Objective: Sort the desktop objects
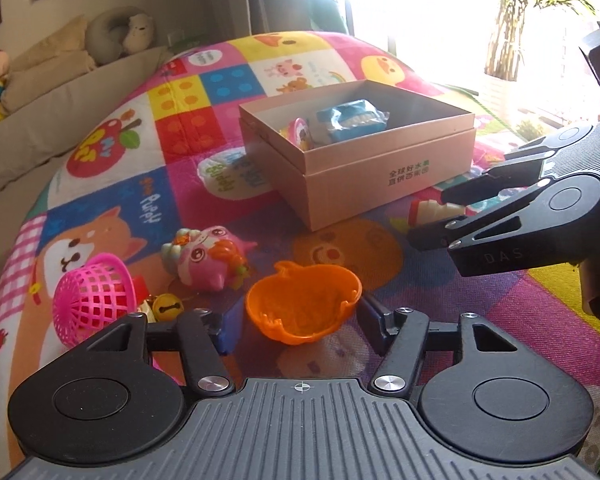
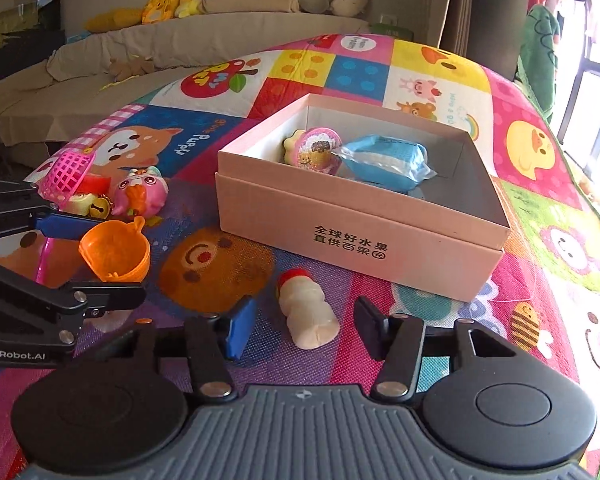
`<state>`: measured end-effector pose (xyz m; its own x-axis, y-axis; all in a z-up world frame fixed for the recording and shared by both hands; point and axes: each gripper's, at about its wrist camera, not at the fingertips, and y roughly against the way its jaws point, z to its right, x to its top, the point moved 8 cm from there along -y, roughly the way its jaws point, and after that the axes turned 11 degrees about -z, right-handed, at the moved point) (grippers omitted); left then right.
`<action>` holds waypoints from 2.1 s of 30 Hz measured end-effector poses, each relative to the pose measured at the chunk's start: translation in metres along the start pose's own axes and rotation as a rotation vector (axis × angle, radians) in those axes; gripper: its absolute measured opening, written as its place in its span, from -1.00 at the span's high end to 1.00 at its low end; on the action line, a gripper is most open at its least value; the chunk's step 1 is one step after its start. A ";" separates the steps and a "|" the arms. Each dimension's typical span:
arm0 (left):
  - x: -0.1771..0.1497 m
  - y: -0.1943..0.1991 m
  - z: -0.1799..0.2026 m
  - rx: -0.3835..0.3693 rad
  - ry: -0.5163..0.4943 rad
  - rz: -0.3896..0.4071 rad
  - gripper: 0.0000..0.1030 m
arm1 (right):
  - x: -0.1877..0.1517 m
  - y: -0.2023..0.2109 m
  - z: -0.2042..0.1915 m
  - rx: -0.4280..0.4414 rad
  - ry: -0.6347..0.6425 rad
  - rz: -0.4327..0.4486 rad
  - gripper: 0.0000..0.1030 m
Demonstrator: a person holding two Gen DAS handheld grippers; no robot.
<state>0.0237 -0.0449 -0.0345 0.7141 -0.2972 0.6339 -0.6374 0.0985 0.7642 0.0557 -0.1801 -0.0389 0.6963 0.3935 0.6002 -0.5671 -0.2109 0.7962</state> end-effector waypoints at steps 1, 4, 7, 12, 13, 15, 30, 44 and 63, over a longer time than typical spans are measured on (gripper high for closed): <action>-0.001 0.000 -0.001 0.000 0.003 -0.002 -0.25 | 0.002 -0.004 0.000 0.001 -0.001 -0.012 0.14; -0.001 0.001 -0.001 0.003 0.010 -0.002 -0.25 | 0.004 -0.007 0.002 0.032 -0.026 -0.036 0.39; 0.001 0.011 0.002 0.002 0.004 0.019 -0.25 | 0.001 -0.002 0.007 0.049 -0.055 -0.062 0.51; 0.011 0.039 0.007 -0.009 -0.013 0.082 -0.25 | -0.001 0.040 0.015 0.103 -0.093 -0.037 0.51; 0.016 0.046 0.008 -0.018 -0.015 0.099 -0.25 | 0.001 0.054 0.019 0.115 -0.101 -0.014 0.51; 0.030 0.059 0.011 -0.024 -0.029 0.148 -0.25 | 0.011 0.087 0.028 0.123 -0.117 0.053 0.51; 0.169 0.031 0.026 -0.061 -0.079 0.326 -0.27 | 0.114 0.128 0.115 -0.036 -0.235 0.257 0.51; 0.048 0.021 -0.020 -0.002 0.038 0.137 -0.85 | 0.085 0.057 0.119 -0.054 -0.298 0.142 0.06; -0.040 0.039 -0.116 0.286 0.182 0.069 -0.93 | 0.093 -0.013 -0.123 0.212 0.133 0.019 -0.15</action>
<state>0.0042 0.0810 -0.0162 0.6899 -0.1225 0.7134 -0.7230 -0.1652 0.6708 0.0740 -0.0302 -0.0030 0.6144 0.4989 0.6113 -0.4649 -0.3971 0.7913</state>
